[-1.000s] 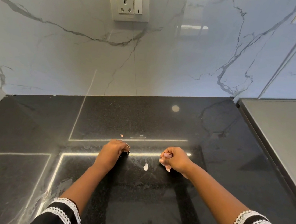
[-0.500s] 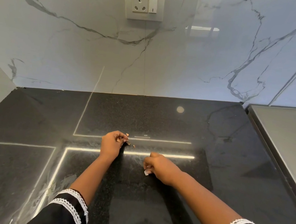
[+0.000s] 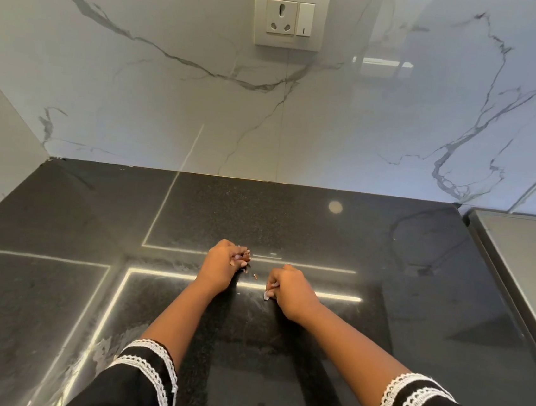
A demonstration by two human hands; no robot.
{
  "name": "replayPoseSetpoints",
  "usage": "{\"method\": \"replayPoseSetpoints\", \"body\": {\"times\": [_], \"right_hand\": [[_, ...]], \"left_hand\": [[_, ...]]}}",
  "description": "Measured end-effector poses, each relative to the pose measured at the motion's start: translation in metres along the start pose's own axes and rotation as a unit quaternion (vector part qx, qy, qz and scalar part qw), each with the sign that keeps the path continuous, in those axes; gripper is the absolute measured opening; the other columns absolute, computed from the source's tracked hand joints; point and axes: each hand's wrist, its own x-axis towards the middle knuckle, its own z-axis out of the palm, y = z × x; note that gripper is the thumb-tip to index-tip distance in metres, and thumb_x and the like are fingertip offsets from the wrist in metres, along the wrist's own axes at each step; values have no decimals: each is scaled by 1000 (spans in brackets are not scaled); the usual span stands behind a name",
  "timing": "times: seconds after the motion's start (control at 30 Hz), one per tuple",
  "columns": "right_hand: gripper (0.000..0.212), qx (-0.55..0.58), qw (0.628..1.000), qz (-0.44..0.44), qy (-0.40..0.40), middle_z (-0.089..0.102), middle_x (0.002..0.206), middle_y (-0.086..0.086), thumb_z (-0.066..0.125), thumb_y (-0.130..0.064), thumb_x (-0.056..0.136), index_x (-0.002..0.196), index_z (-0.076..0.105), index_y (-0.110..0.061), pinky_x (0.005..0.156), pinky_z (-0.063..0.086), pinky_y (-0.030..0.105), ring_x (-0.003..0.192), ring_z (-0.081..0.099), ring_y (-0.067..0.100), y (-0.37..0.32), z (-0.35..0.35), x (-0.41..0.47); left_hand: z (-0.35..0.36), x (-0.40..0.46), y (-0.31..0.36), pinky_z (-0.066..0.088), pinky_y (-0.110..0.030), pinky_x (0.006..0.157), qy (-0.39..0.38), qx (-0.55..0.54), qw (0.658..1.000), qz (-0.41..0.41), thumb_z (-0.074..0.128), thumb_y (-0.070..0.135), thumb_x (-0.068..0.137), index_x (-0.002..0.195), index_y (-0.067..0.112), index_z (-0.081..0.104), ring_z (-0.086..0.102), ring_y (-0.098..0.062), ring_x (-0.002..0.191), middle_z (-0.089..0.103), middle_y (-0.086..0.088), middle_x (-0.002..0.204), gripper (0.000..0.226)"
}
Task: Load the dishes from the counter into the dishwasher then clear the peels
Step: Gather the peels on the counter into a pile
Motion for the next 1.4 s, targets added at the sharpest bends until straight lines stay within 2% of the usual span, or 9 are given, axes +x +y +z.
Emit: {"method": "replayPoseSetpoints", "body": {"times": [0.27, 0.37, 0.5, 0.67, 0.83, 1.0, 1.17, 1.27, 1.4], "right_hand": [[11, -9, 999, -35, 20, 45, 91, 0, 55, -3, 92, 94, 62, -11, 51, 34, 8, 71, 48, 12, -15, -6, 33], [12, -29, 998, -52, -11, 48, 96, 0, 61, -6, 89, 96, 67, -14, 64, 38, 14, 80, 55, 16, -15, -7, 41], [14, -43, 997, -47, -41, 49, 98, -1, 61, -5, 89, 96, 69, -14, 72, 41, 23, 82, 53, 14, -13, -10, 47], [13, -9, 998, -47, -45, 59, 110, 9, 61, -9, 91, 100, 70, -11, 88, 48, 34, 101, 59, 24, -7, -12, 46], [16, 38, 997, -55, -40, 60, 102, 7, 59, -2, 88, 97, 67, -13, 71, 44, 22, 89, 59, 21, -2, -15, 41], [24, 63, 994, -60, -61, 58, 103, -1, 63, -3, 88, 107, 65, -17, 68, 42, 12, 86, 57, 11, 2, -17, 39], [24, 26, 994, -75, -74, 57, 110, 4, 66, -7, 87, 110, 67, -17, 82, 45, 26, 96, 56, 18, 1, -15, 39], [20, -6, 994, -78, -79, 56, 110, 6, 67, -8, 86, 106, 65, -14, 77, 40, 27, 95, 53, 20, 0, -12, 40], [13, -50, 992, -87, -83, 57, 109, 9, 62, -5, 86, 96, 63, -14, 80, 45, 33, 95, 57, 26, -2, -8, 41]], "left_hand": [[0, -4, 4, 39, -15, 81, 17, -8, 1000, 5, 64, 2, 88, 101, 4, 72, 58, -18, 95, 59, -7, 103, 16], [4, -9, 2, 45, -19, 77, 37, -3, 999, 20, 60, -2, 88, 89, 2, 69, 58, -17, 89, 53, -1, 100, 10], [6, -15, -3, 50, -31, 86, 33, 26, 996, 78, 59, -3, 87, 92, 2, 71, 59, -18, 100, 58, -1, 119, 13], [9, -24, -9, 51, -42, 80, -19, 100, 983, 151, 57, 6, 88, 100, 10, 74, 59, -26, 95, 66, -7, 102, 21], [14, -27, -6, 47, -34, 73, -15, 187, 966, 179, 63, 5, 84, 96, 6, 70, 57, -27, 92, 62, -9, 98, 14], [21, -39, 5, 39, -30, 81, -3, 224, 962, 159, 50, 3, 92, 114, 5, 58, 48, -24, 104, 52, -9, 110, 23], [8, -39, 1, 44, -31, 69, 36, 21, 999, 16, 61, 4, 87, 83, 12, 66, 55, -18, 77, 59, -4, 83, 10], [-1, -55, -3, 46, -21, 59, 50, -132, 986, -94, 67, 3, 86, 75, 16, 66, 57, -7, 60, 63, 4, 68, 18], [0, -80, -1, 49, -12, 61, 78, -173, 976, -106, 68, 2, 86, 78, 18, 70, 63, -3, 68, 69, 4, 76, 18]]}}
